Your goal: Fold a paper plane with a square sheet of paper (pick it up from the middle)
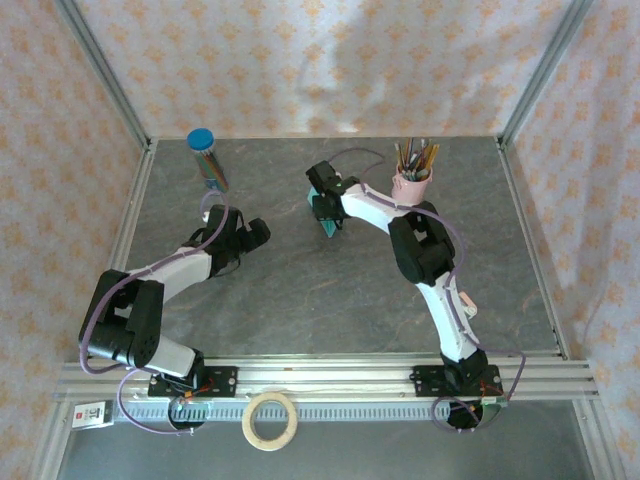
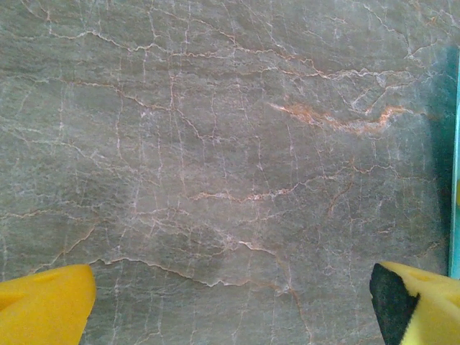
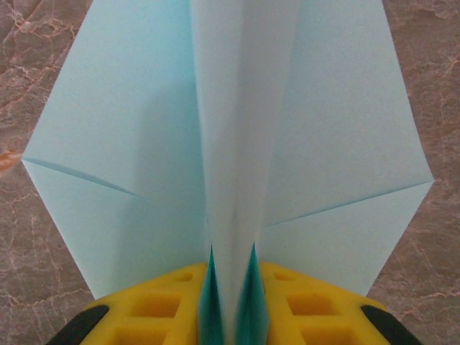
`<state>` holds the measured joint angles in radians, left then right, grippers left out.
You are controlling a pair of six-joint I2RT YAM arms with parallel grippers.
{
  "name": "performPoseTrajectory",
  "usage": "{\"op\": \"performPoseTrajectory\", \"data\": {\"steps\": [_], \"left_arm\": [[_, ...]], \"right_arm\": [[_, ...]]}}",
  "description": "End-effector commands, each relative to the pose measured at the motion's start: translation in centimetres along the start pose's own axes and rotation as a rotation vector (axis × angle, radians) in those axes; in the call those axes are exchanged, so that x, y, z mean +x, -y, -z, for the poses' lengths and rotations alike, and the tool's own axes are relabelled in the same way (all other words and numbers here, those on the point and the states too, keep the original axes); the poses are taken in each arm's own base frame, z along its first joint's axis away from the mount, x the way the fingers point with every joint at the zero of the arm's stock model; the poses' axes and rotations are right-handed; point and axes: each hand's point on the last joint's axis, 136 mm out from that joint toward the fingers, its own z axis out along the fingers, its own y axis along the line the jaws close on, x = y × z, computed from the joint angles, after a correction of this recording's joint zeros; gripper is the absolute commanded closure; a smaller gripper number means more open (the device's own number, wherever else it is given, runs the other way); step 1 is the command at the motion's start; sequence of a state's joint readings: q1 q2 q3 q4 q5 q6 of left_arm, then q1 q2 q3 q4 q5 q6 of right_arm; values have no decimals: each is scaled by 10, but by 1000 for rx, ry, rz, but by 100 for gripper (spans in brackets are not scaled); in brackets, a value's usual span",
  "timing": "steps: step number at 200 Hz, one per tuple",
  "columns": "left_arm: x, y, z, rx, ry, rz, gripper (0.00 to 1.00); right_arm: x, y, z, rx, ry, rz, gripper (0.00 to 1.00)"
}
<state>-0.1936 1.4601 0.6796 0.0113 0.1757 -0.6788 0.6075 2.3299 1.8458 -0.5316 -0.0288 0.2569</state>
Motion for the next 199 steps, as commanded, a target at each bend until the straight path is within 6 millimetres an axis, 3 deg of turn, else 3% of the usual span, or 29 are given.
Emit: {"op": "performPoseTrajectory", "data": {"steps": [1,68,143,167,199], "left_arm": [[1,-2,-3,-8,-16,-13,1],[-3,-1,-4,-12,-8,-15,1],[-15,5,1,-12,23,-24,1],[-29,16,7,6,61,-25,1],[-60,36,26,46,158,-15,1]], "right_arm": [[18,18,-19,79,-61,21,75],[34,37,-39,224,-53,47,64],[27,48,-54,272,-24,23,59],[10,42,-41,252,13,20,59],[-33,25,4,186,124,-3,56]]}}
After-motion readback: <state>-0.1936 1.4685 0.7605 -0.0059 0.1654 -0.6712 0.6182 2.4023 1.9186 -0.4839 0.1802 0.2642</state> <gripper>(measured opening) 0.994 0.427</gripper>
